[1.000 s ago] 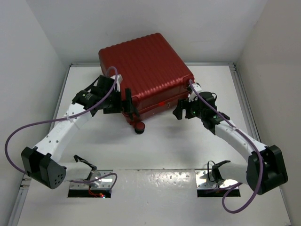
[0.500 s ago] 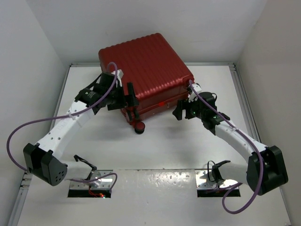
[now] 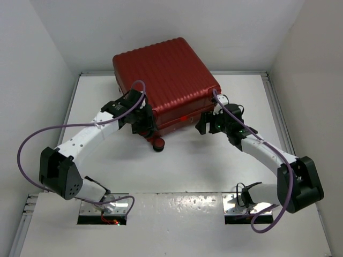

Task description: Pack the luggage

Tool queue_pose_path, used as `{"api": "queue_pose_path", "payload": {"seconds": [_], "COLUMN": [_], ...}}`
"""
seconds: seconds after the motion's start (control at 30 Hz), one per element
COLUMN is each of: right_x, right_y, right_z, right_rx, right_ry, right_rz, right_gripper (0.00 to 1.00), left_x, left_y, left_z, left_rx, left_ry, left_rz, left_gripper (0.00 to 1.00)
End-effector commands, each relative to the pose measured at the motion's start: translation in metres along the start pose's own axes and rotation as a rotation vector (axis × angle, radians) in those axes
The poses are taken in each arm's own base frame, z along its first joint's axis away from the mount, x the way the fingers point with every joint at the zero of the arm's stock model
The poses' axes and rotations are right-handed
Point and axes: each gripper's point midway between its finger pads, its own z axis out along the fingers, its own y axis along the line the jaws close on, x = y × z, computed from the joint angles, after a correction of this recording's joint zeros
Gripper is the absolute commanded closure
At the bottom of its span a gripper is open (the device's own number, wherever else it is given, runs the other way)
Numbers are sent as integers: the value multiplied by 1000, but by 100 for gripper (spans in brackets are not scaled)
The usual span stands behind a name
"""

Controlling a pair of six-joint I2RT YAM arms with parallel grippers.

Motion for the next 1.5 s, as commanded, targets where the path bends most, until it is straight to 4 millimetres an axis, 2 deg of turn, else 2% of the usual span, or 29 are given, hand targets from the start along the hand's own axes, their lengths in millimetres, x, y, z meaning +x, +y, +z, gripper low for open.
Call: {"api": "queue_pose_path", "payload": {"seconds": [0.0, 0.03, 0.07, 0.1, 0.17, 0.27, 0.3, 0.33, 0.37, 0.4, 0.43, 0.5, 0.53, 0.6, 0.63, 0.7, 0.73, 0.8, 0.97, 1.17, 1.27, 1.4, 1.43, 1.47], "right_x": [-27, -28, -27, -31, -34, -38, -36, -42, -39, -47, -44, -33, -42, -33, -39, -37, -36, -33, -43, -51, -50, -45, -45, -46], "right_y": [3, 5, 4, 6, 5, 10, 12, 15, 20, 23, 23, 28, 27, 28, 27, 33, 25, 26, 19, 27, 32, 41, 41, 42], "right_z": [8, 9, 10, 12, 13, 15, 17, 18, 20, 23, 26, 37, 38, 47, 48, 50, 53, 56, 57, 63, 68, 73, 74, 74], "right_rx": [-10, -13, -13, -22, -25, -48, -68, -82, -96, -108, -92, -94, -70, -60, -49, -59, -16, -6, 34, -12, -43, -101, -105, -110], "right_ry": [-95, -99, -96, -114, -127, -168, -176, -206, -205, -261, -267, -256, -305, -300, -331, -359, -364, -371, -430, -463, -458, -447, -449, -453], "right_rz": [6, 6, 7, 2, -5, -4, -1, -6, -11, -37, -44, -68, -73, -77, -77, -107, -112, -126, -134, -142, -143, -168, -173, -184], "right_gripper": [20, 20, 20, 20, 20, 20, 21, 21, 21, 21, 23, 27, 29, 36, 37, 41, 41, 43, 44, 47, 52, 64, 69, 79], "left_x": [-19, -16, -15, -11, -16, -26, -36, -37, -43, -45, -46, -49, -49, -52, -51, -54, -53, -56, -51, -44, -48, -49, -45, -47], "left_y": [19, 26, 34, 31, 31, 18, 13, 10, 8, 6, 5, 9, 9, 12, 11, 14, 13, 15, 20, 22, 24, 25, 27, 30], "left_z": [19, 25, 27, 29, 29, 21, 11, 12, 5, 5, 2, 2, 2, 2, 1, 1, 1, -2, -1, 3, 2, 2, 4, 4], "left_rx": [-81, -101, -102, -83, -61, -7, 9, 10, 17, 24, 29, 17, 17, 12, 20, 14, 22, 23, 21, 19, 20, 25, 19, 15], "left_ry": [-48, -32, -16, 9, -2, -26, -73, -83, -109, -119, -127, -136, -136, -140, -135, -140, -135, -147, -134, -112, -123, -121, -112, -116], "left_rz": [-50, -75, -110, -112, -88, -52, -36, -26, -24, -23, -22, -39, -39, -47, -47, -56, -56, -62, -70, -81, -87, -94, -95, -102], "left_gripper": [67, 84, 87, 87, 87, 87, 87, 87, 85, 85, 85, 85, 85, 85, 85, 85, 85, 85, 85, 85, 85, 85, 87, 87]}}
